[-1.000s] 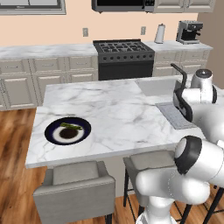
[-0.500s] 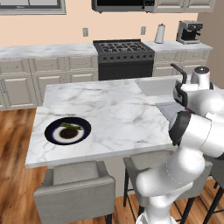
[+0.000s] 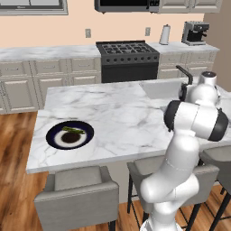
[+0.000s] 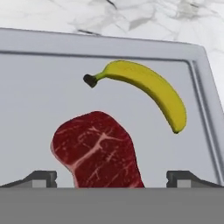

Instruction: Create a steak meal by picking up the steak and asparagus from the tray and placing them on the plate. Leave the banana on the tray.

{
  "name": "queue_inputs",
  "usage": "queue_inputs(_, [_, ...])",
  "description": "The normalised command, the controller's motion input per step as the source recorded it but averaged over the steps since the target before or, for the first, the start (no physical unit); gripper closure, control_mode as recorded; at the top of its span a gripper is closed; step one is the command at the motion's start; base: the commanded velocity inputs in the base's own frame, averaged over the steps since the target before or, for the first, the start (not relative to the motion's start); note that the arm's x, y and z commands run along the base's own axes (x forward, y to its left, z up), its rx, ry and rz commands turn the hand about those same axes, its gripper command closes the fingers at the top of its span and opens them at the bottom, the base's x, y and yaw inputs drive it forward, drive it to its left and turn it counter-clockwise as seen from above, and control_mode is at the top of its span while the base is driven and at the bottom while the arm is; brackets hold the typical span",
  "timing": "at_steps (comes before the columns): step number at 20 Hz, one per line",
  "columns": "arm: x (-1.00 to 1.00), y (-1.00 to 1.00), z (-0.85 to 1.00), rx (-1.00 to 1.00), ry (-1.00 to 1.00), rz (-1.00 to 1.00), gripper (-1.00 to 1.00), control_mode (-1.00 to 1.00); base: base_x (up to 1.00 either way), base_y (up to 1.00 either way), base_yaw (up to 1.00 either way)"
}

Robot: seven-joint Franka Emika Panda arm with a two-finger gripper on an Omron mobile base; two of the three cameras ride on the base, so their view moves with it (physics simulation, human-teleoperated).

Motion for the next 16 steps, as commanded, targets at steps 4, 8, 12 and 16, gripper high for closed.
queue_inputs(4, [0.04, -0.04, -0.38, 0.0, 0.0, 0.01, -1.0, -1.0, 0.0, 0.0, 0.0])
queue_inputs(8, [0.01, 0.05, -0.3, 0.0, 0.0, 0.0, -1.0, -1.0, 0.0, 0.0, 0.0])
queue_inputs(12, [0.07, 0.19, -0.18, 0.0, 0.04, 0.0, -1.0, -1.0, 0.0, 0.0, 0.0])
queue_inputs(16, [0.0, 0.19, -0.17, 0.0, 0.05, 0.0, -1.0, -1.0, 0.0, 0.0, 0.0])
